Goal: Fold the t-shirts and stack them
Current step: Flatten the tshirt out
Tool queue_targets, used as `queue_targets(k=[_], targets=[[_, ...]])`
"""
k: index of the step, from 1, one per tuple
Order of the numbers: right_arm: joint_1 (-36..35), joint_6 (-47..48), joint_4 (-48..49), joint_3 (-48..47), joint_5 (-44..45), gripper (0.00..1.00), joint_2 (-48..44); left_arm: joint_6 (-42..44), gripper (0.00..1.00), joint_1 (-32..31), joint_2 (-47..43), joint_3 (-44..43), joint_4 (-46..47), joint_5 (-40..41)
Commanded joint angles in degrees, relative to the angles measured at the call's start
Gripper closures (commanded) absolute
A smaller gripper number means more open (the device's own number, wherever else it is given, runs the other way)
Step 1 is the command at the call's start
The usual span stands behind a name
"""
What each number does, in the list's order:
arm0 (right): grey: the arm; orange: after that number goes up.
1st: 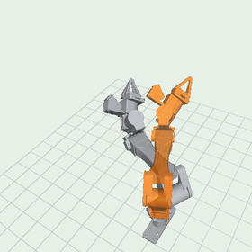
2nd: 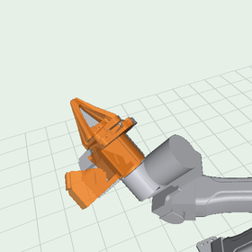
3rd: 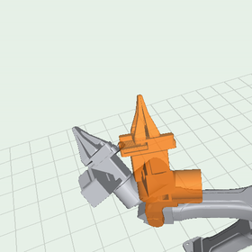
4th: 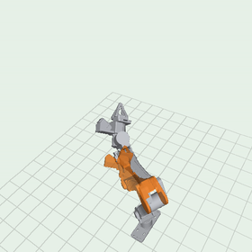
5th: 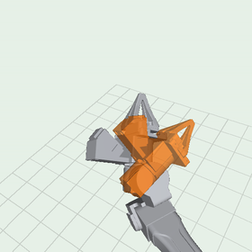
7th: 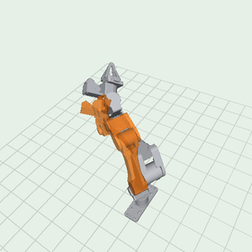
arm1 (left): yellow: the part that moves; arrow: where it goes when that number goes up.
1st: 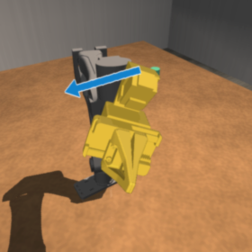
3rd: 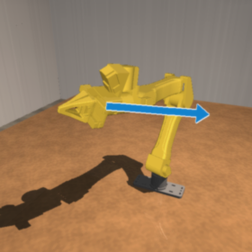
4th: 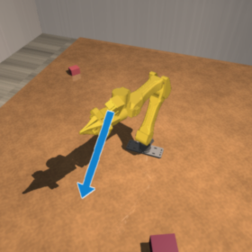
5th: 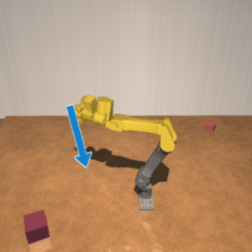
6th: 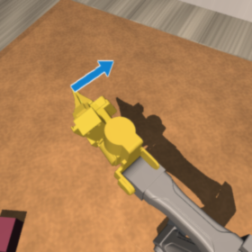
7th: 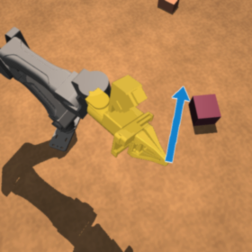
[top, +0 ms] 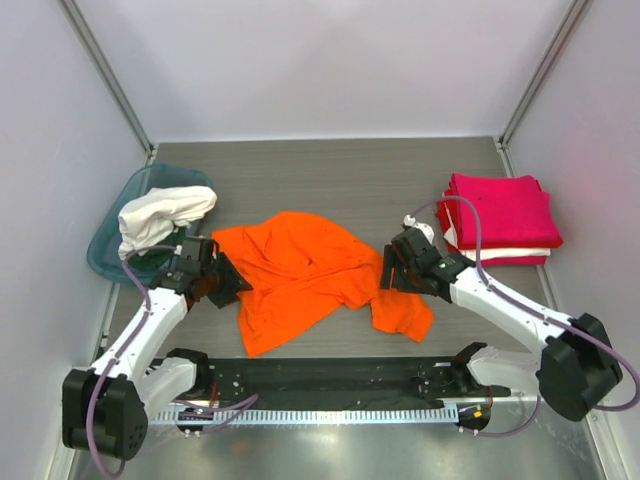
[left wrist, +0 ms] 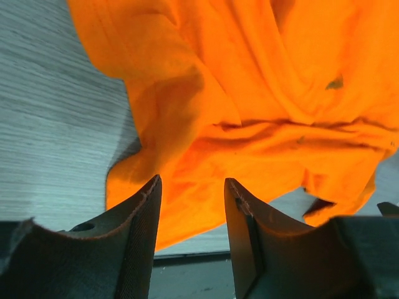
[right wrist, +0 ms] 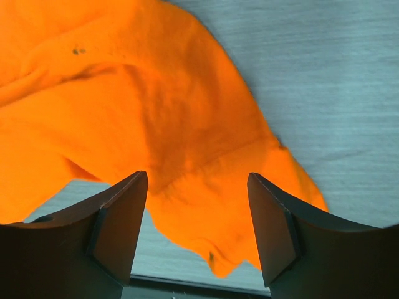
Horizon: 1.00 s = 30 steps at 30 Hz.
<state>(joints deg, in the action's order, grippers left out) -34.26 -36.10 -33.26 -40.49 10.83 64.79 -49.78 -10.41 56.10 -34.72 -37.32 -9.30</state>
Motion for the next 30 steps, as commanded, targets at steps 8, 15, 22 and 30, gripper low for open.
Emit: queue_targets(k=[8,15,22,30], targets=[[0.25,7.44,11.37,-12.32,2.53,0.13,18.24,-6.38,0.55,0.22,7.70,0.97,10.95,4.20],[0.33,11.93,13.22,-24.96,-1.16,0.11,32.39,-7.88,0.57,0.22,14.82,0.71,15.87,6.40],[1.47,9.92,14.88,-29.74,-0.90,0.22,41.37,-6.74,0.59,0.22,26.24,-7.00,17.54,8.86],[8.41,5.08,16.73,-27.38,2.96,0.86,41.39,-7.70,0.65,0.22,47.05,-23.01,20.44,4.92]])
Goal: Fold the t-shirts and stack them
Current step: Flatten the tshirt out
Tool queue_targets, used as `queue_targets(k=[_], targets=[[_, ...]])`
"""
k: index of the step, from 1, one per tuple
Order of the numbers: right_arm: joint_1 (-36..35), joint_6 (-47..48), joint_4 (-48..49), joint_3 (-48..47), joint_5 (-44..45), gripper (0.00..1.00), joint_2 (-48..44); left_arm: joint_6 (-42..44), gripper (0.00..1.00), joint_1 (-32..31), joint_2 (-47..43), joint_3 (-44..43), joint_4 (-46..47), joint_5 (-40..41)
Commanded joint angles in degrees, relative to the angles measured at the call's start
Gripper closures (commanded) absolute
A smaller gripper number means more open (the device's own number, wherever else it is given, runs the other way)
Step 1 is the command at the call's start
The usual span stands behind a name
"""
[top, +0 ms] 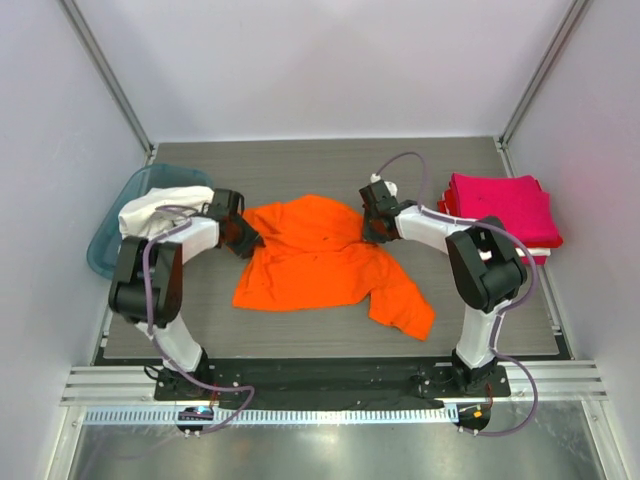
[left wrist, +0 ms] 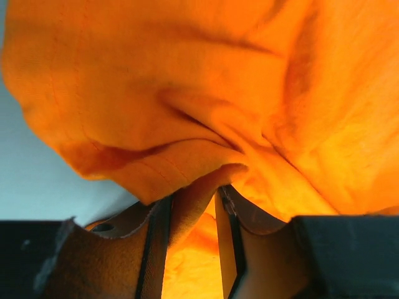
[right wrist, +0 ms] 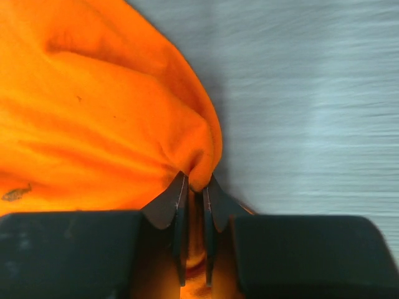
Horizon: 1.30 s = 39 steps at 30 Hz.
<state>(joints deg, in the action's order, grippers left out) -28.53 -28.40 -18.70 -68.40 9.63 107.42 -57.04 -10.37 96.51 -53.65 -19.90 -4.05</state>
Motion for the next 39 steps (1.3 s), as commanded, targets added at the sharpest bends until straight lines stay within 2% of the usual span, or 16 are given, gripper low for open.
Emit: queue_targets(k=[1,4,6,10,11,13,14,18,23,25,32,39], targets=[[3.30,-3.23,2.70,1.25,5.91,0.87,-2.03,-0.53,0.65,0.09,8.50,-5.92,3.29,-0.86],[5.41,-5.08,4.19,2.83,6.72,0.86,-3.62,0.17,0.65,0.09,13.78,-14.79,1.46,-1.75],[5.59,-4.47,4.46,0.48,6.37,0.85,-1.96,2.26,0.65,0.09,14.84,-20.06,0.57,-1.05],[5.95,-5.25,1.05,-7.43,8.30,0.82,0.95,6.66,0.63,0.53,11.09,-23.87,-2.33,-0.18],[6.03,-5.43,0.16,-8.75,8.65,0.75,1.30,7.02,0.62,0.61,9.68,-23.70,-4.51,3.06],[6.04,-6.31,-1.33,-10.09,8.74,0.41,-0.18,7.72,0.62,0.79,6.78,-22.13,-6.98,6.14],[6.03,-6.31,-1.25,-8.61,8.48,0.31,-2.71,8.51,0.62,0.88,3.98,-21.24,-8.99,8.43],[6.03,-6.49,-0.99,-2.12,7.69,0.30,-10.53,10.19,0.61,0.88,-3.51,-13.70,-11.48,9.59],[6.03,-7.19,-3.01,7.13,8.30,0.28,-19.86,9.05,0.60,0.97,-11.33,2.19,-5.87,7.75],[6.03,-8.15,-3.80,11.35,9.09,0.28,-24.42,7.82,0.60,0.97,-12.75,5.03,-4.10,7.66],[6.03,-10.53,-4.86,20.58,8.22,0.29,-35.15,7.20,0.66,0.88,-10.47,9.26,-2.25,6.07],[6.03,-10.97,-6.00,23.66,7.77,0.29,-39.82,6.94,0.69,0.88,-7.48,9.88,-0.31,4.23]])
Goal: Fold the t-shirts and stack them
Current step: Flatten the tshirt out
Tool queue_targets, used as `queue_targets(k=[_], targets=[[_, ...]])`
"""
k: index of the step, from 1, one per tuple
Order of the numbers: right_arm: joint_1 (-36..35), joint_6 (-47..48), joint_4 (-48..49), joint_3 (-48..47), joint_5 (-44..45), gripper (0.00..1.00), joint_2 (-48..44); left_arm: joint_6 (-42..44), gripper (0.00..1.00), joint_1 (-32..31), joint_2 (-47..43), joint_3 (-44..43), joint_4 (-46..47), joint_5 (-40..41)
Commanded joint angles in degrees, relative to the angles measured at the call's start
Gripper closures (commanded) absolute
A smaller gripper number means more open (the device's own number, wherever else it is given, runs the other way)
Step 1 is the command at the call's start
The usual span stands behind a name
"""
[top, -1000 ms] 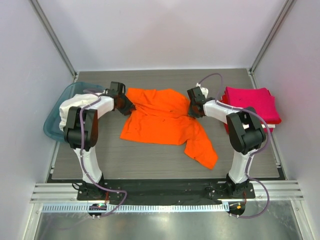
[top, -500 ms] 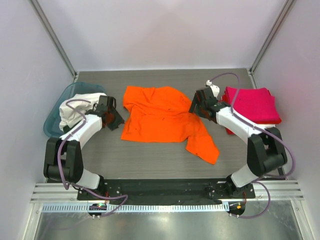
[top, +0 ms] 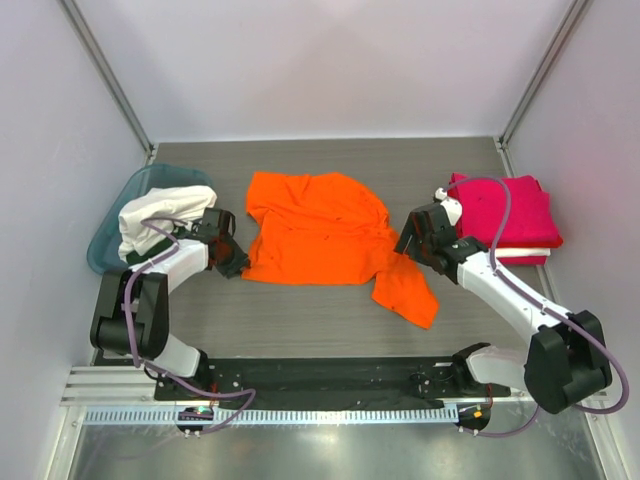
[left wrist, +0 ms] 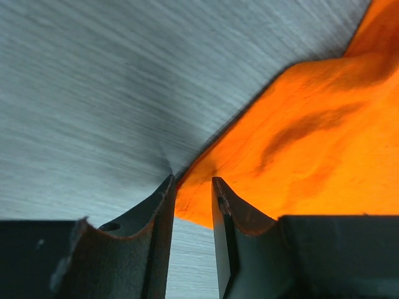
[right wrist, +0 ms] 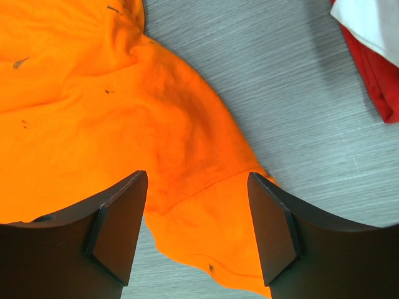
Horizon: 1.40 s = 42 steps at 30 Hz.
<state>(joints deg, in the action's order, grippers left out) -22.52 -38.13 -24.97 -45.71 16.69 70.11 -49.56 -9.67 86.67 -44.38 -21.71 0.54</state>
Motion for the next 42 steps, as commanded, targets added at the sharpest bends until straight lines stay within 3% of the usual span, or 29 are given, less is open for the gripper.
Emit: queue_targets(k=[1,5,10,15,32,37,40,42], targets=[[0.02,-1.42,0.01,1.15,0.98,0.29,-2.78,-0.54,0.69,0.18,2.36,1.05,1.59,-0.36],[0.02,-4.74,-4.11,1.24,5.18,0.30,-3.22,-0.89,0.73,0.18,1.48,2.36,0.53,0.52],[0.02,-8.01,-8.86,2.29,9.84,0.30,-4.44,-1.24,0.83,0.18,-0.97,4.39,0.97,-2.03],[0.02,-9.51,-11.23,5.10,11.35,0.30,-7.96,-0.54,0.70,0.18,-5.02,5.62,-1.40,1.48],[0.11,-11.17,-12.65,9.41,11.26,0.30,-13.50,-2.56,0.67,-1.75,-6.26,7.73,-0.79,-2.47],[0.02,-12.49,-12.65,11.35,10.56,0.30,-15.26,-3.96,0.79,-2.02,-3.62,8.70,3.34,-2.65],[0.11,-13.11,-12.56,12.58,9.24,0.30,-16.05,-4.23,0.99,-2.02,-3.44,8.61,4.22,-1.42],[0.02,-13.63,-12.47,13.63,7.49,0.30,-16.40,-4.23,1.00,-2.02,-4.49,8.26,3.53,0.33]])
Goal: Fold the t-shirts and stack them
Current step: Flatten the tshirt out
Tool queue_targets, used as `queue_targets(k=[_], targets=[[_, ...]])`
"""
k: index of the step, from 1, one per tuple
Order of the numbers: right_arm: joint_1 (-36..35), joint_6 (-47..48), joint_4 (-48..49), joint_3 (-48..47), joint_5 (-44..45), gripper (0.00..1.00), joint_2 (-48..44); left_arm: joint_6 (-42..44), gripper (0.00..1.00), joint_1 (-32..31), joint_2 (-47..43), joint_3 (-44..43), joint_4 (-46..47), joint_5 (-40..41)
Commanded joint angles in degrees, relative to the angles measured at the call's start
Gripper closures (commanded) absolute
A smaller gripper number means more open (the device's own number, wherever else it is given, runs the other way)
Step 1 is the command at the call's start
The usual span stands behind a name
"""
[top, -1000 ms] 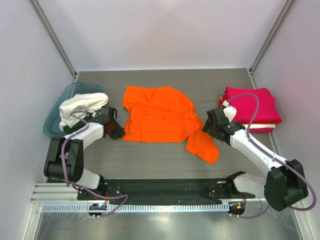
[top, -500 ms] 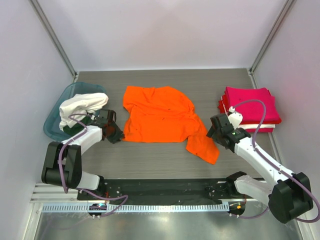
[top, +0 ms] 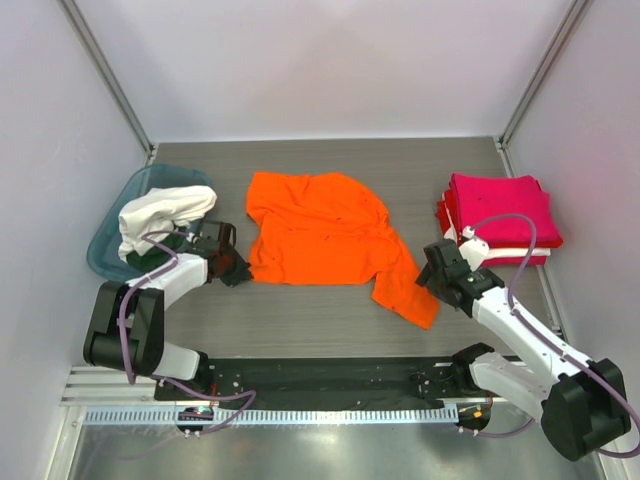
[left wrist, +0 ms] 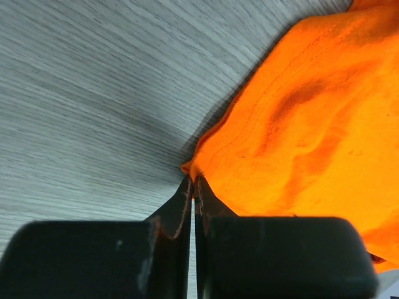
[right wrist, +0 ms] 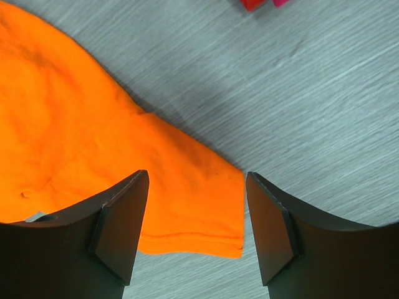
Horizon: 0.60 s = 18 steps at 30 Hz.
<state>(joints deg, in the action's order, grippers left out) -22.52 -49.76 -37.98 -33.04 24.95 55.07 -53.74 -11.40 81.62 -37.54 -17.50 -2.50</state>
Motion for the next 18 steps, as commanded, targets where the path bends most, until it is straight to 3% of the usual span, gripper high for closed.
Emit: queue_targets(k=[1,6,10,18], targets=[[0.02,-2.97,0.45,1.39,-1.48,0.30,-1.28,-0.05,1.00,-0.29,-1.10,0.89,-1.22,3.99],[0.02,-6.31,-0.95,2.45,-7.09,0.33,-0.05,1.87,1.00,0.93,-6.03,-3.32,-8.32,8.74],[0.02,-6.41,-2.71,2.98,-9.30,0.35,-0.22,3.55,1.00,5.59,-7.00,-5.52,-10.19,4.44],[-3.84,-5.52,-8.08,1.57,-10.18,0.37,-1.19,5.48,1.00,8.05,-3.94,-8.07,-9.84,5.40]])
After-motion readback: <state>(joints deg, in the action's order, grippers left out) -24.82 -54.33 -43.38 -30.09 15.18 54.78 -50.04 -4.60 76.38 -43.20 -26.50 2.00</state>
